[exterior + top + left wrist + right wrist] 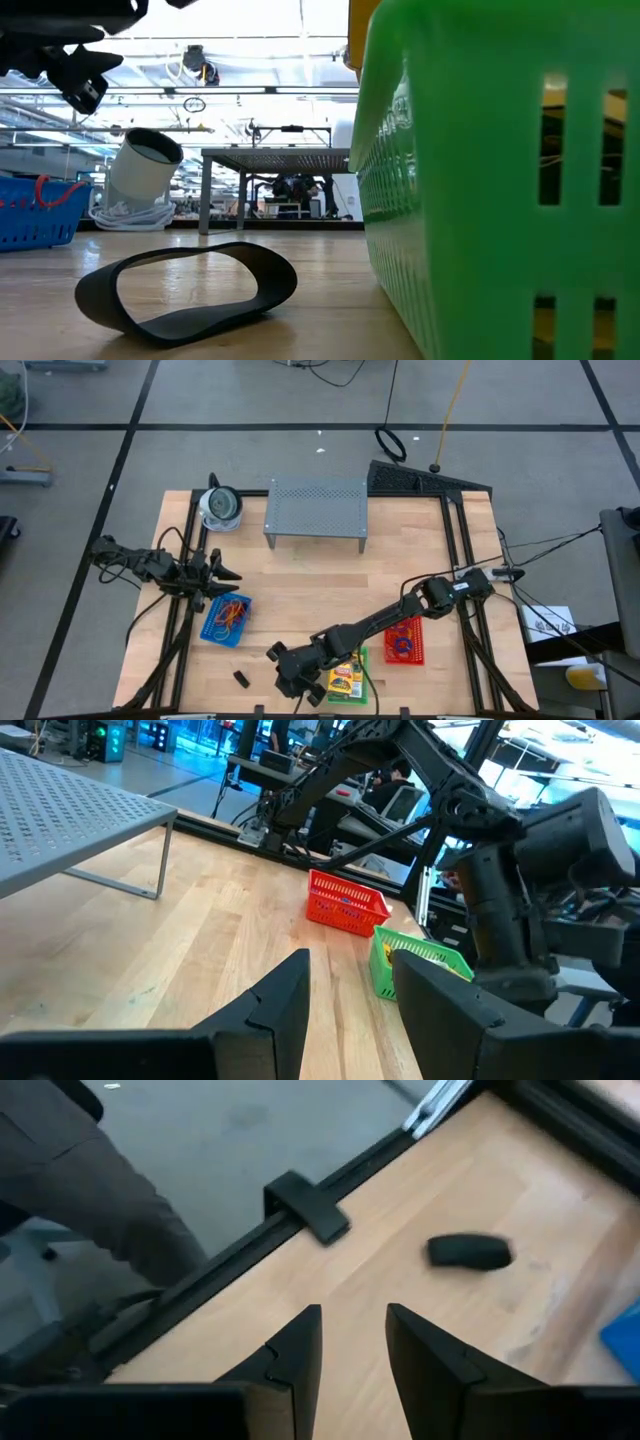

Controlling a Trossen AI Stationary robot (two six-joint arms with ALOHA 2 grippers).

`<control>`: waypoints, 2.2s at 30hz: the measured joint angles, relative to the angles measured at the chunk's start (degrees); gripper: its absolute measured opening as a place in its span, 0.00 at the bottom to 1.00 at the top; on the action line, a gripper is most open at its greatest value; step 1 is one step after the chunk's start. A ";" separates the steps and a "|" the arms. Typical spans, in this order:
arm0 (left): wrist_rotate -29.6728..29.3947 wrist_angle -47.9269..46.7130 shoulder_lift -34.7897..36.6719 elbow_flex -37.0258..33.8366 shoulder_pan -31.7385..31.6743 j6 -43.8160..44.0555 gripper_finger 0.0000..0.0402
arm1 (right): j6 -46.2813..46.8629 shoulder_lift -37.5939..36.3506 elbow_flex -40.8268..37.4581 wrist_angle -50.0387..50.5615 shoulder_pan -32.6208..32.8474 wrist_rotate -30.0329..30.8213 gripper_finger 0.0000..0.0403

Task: Pick & Place Office Desk Supplies
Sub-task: Put the black rubber band into the blue bin

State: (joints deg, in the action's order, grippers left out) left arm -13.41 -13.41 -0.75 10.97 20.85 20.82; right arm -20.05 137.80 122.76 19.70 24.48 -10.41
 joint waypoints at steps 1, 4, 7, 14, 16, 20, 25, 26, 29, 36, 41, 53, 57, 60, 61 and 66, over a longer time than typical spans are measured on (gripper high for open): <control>0.00 0.00 0.00 0.00 0.01 0.02 0.38 | -0.71 -0.15 -0.75 -0.66 -0.04 0.19 0.25; 0.00 0.00 0.00 0.00 0.01 0.01 0.38 | -1.45 -0.29 -4.65 -3.63 -0.05 2.37 0.25; 0.00 0.00 0.00 0.01 0.00 0.00 0.38 | 0.12 0.04 -8.41 -6.22 -0.28 2.89 0.25; 0.00 0.00 0.00 -0.01 0.01 0.00 0.38 | 1.41 -0.07 -12.07 -7.97 -0.63 2.91 0.25; 0.00 0.00 0.00 -0.01 0.01 0.00 0.38 | 1.05 -0.07 -12.09 -7.47 -0.63 2.78 0.25; 0.00 -0.01 0.00 -0.01 0.01 0.00 0.38 | 0.63 -0.09 -12.02 -5.69 -0.74 2.71 0.25; 0.00 0.00 0.00 -0.01 0.01 0.02 0.38 | 0.30 -0.09 -12.02 -1.49 -0.80 2.72 0.25; 0.00 0.00 0.00 -0.01 0.01 0.00 0.38 | 0.18 -0.09 -12.00 -0.98 -0.80 2.75 0.25; 0.00 -0.02 0.02 -0.01 -0.01 0.00 0.38 | 0.03 -0.70 -11.96 0.41 -0.78 2.93 0.25; 0.00 0.07 0.02 -0.01 0.01 0.00 0.38 | -0.32 -3.78 -11.97 -2.26 -0.80 3.20 0.25; -0.02 0.03 0.02 -0.01 0.00 0.00 0.38 | -0.23 -5.56 -11.93 0.69 -0.76 2.90 0.25; 0.00 0.00 0.02 0.00 0.00 0.02 0.38 | 2.99 -5.43 -11.98 5.53 0.03 -4.31 0.25; 0.00 0.00 0.02 -0.01 -0.01 0.02 0.38 | 4.52 -5.43 -11.98 5.58 0.06 -5.17 0.25; 0.00 0.00 0.02 -0.01 0.01 0.00 0.38 | 4.63 -5.43 -11.98 5.89 -0.06 -5.08 0.25; 0.00 0.00 0.02 -0.01 0.01 0.00 0.38 | 4.63 -5.43 -11.98 5.88 -0.06 -5.06 0.26; -0.02 0.00 0.02 -0.01 0.01 0.02 0.38 | 7.21 -5.43 -11.98 6.63 -0.15 -5.25 0.30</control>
State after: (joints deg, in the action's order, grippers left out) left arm -13.43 -13.41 -0.73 10.96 20.86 20.84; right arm -12.84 132.38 110.78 26.33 24.33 -15.67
